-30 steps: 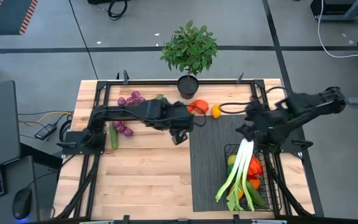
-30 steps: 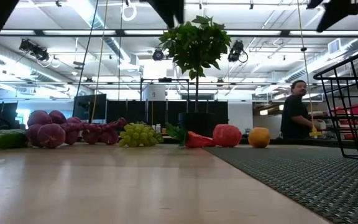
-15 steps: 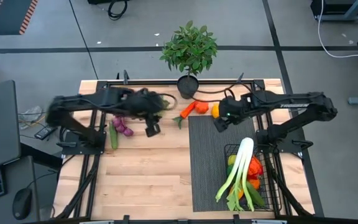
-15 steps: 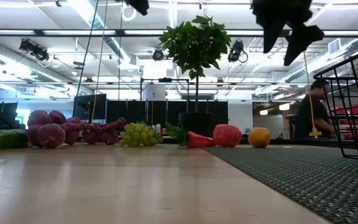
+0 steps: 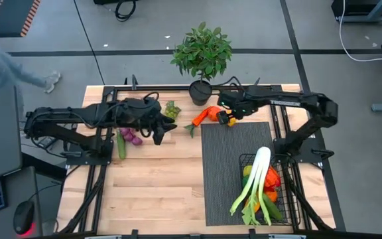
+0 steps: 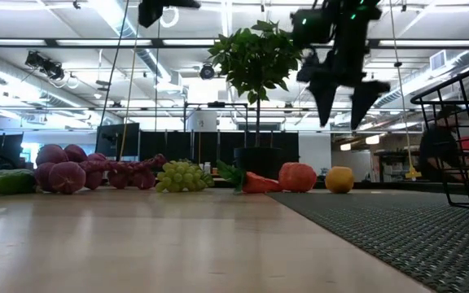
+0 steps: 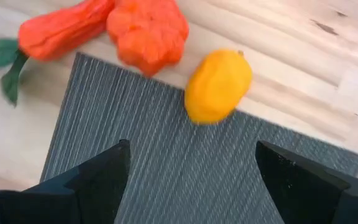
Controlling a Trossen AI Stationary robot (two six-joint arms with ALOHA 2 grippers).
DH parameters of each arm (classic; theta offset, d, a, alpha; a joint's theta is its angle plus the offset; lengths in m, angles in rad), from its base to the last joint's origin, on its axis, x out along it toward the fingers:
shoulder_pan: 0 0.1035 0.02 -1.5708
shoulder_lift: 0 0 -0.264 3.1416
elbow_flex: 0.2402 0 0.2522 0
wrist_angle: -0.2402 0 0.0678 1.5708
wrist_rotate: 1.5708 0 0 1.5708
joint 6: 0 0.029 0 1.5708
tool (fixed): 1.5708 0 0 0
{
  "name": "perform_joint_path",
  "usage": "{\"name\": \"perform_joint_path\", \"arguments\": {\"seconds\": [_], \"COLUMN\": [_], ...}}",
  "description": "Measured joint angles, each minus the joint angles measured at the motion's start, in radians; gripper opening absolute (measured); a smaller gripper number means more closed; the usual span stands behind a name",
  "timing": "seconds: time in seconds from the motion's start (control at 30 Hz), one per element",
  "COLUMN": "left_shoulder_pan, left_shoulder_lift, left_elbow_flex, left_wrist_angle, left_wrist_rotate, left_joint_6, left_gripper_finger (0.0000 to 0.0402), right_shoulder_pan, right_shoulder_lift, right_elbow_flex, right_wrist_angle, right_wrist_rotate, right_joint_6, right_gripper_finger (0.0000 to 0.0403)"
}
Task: Build produce basket
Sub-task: Put the mango into the black wire basket
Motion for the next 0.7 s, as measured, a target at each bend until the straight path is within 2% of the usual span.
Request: {"name": "perform_joint_path", "arguments": {"seconds": [0.13,0.33,0.7], "left_shoulder_pan": [-0.022,0.005,0.072], "left_shoulder_lift": [0.000,-0.010,-0.009], "left_elbow_flex": [0.000,0.000,0.001], "left_wrist_angle": [0.054,0.065,0.095], "left_wrist_rotate": [-0.014,-0.102,-0.118], "left_joint_6": [-0.001,-0.058,-0.113], "left_gripper_finger": [0.0132,0.0128,0.0128], "right_shoulder_pan": [-0.062,-0.139,-0.188], "right_shoulder_lift": [0.063,0.150,0.258], "right_elbow_flex": [0.000,0.000,0.000], "right_wrist_angle": [0.058,0.042,0.082], "right_wrist_rotate": [-0.028,-0.043,-0.088], "right_joint_6": [-0.041,-0.083,-0.155], "right_gripper_finger": [0.0348,0.0347,0.0347]}}
